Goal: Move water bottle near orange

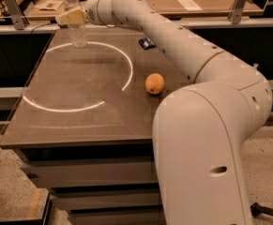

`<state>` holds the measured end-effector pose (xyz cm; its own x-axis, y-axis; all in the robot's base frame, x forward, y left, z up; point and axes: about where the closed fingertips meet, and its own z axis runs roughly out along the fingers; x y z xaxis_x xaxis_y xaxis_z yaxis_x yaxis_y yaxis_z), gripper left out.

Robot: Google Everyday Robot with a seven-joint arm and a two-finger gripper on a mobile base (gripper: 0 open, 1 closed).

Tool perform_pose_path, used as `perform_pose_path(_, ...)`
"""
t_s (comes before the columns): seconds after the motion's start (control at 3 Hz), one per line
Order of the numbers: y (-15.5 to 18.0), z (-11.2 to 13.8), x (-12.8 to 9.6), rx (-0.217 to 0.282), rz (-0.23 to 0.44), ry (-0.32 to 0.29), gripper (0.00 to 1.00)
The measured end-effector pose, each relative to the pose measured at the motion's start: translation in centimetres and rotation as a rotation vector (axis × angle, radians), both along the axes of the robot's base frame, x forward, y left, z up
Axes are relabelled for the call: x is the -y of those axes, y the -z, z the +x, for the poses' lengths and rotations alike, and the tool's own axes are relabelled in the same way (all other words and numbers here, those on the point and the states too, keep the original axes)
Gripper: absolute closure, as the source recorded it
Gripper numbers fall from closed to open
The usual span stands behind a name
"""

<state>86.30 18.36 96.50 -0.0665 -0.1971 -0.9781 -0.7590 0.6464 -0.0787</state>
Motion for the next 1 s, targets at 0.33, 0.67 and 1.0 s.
perform_pose_path(0.33, 0.4, 0.8, -0.5, 0.005, -0.032, 0.055, 0.0)
perform_pose_path(0.67, 1.3, 2.0, -1.1, 0.001, -0.058, 0.081, 0.0)
perform_pose_path(1.0, 2.3, 2.9, -2.3, -0.008, -0.072, 0.074, 0.0)
